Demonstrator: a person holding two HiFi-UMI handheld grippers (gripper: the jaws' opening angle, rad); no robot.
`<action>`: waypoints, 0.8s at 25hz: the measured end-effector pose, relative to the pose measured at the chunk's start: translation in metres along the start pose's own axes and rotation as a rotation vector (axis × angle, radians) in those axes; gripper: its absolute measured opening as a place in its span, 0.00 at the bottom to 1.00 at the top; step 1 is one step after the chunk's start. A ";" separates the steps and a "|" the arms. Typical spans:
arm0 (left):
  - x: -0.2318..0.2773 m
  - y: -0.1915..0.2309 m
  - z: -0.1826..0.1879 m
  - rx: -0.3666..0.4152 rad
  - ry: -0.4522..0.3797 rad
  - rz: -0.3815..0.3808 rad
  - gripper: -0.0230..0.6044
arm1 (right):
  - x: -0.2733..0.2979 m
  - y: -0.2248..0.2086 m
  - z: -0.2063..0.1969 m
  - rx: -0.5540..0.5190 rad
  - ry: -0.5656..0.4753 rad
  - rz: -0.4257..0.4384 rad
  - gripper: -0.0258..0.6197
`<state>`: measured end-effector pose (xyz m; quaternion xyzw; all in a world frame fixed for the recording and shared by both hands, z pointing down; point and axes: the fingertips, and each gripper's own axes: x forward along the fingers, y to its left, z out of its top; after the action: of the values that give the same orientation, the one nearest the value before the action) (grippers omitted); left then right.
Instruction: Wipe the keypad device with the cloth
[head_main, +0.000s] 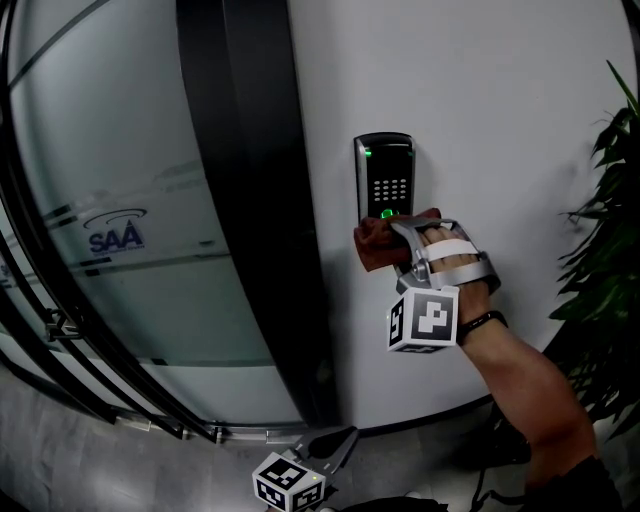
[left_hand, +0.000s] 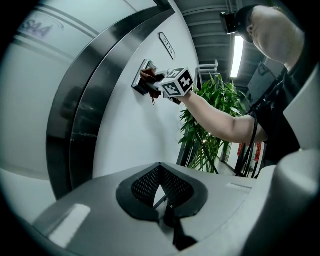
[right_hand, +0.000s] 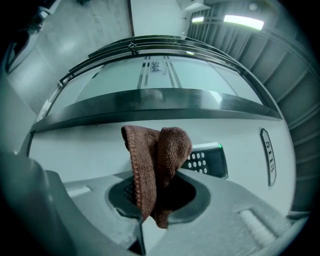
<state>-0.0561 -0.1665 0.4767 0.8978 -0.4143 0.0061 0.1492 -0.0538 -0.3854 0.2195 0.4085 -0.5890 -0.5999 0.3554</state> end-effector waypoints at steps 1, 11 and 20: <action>0.000 0.000 0.000 -0.001 0.001 0.000 0.06 | 0.000 0.002 0.000 0.001 0.000 0.003 0.12; 0.000 0.000 0.000 -0.003 0.003 0.001 0.06 | -0.005 0.021 0.002 0.010 -0.007 0.036 0.13; -0.002 0.001 -0.002 -0.001 0.000 0.003 0.06 | -0.007 0.040 0.002 0.006 -0.010 0.061 0.13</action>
<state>-0.0582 -0.1653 0.4792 0.8972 -0.4154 0.0063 0.1495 -0.0554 -0.3807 0.2603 0.3884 -0.6046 -0.5893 0.3693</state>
